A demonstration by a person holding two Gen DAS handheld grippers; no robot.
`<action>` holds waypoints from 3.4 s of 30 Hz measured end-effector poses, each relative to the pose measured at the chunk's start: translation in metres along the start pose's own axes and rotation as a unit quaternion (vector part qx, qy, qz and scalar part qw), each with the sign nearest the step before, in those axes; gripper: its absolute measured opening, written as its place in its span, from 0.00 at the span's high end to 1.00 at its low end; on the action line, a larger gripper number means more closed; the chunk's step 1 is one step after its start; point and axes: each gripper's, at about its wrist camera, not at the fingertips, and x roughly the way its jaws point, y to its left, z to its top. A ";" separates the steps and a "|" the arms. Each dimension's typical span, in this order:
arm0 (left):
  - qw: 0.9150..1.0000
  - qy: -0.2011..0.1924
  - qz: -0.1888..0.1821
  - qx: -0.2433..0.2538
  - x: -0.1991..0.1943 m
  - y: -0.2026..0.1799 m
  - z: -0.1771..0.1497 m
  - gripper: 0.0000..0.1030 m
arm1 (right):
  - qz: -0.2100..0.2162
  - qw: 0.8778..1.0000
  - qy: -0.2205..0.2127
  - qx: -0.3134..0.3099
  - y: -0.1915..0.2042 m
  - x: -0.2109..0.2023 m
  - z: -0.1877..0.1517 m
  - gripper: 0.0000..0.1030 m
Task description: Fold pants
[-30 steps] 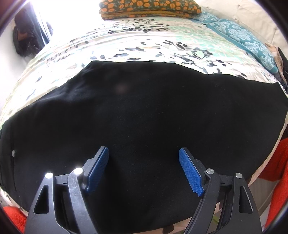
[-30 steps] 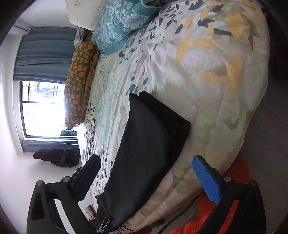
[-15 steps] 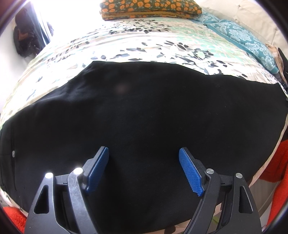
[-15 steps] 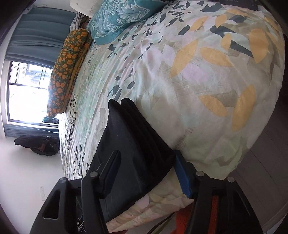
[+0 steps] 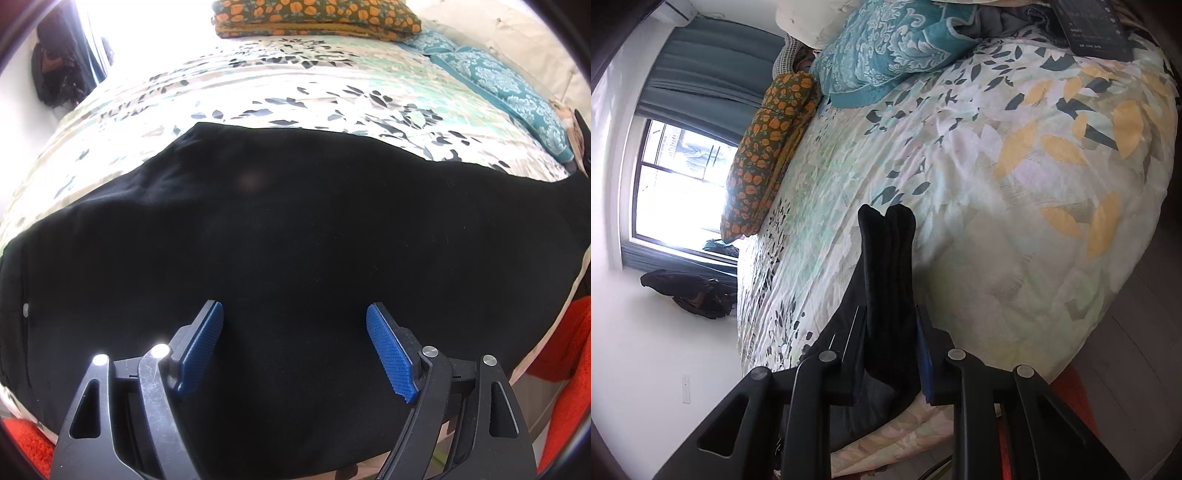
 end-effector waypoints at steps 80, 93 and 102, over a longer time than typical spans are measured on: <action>0.987 0.034 -0.147 -0.052 -0.029 -0.014 -0.006 0.86 | -0.225 0.877 0.092 -0.414 0.188 0.195 -0.259 0.11; 0.989 0.033 -0.124 -0.067 -0.001 -0.007 0.012 0.23 | -0.223 0.869 0.076 -0.435 0.189 0.200 -0.264 0.04; 0.987 0.016 -0.134 -0.082 -0.024 0.007 0.008 0.91 | -0.131 0.931 -0.022 -0.341 0.186 0.134 -0.215 0.04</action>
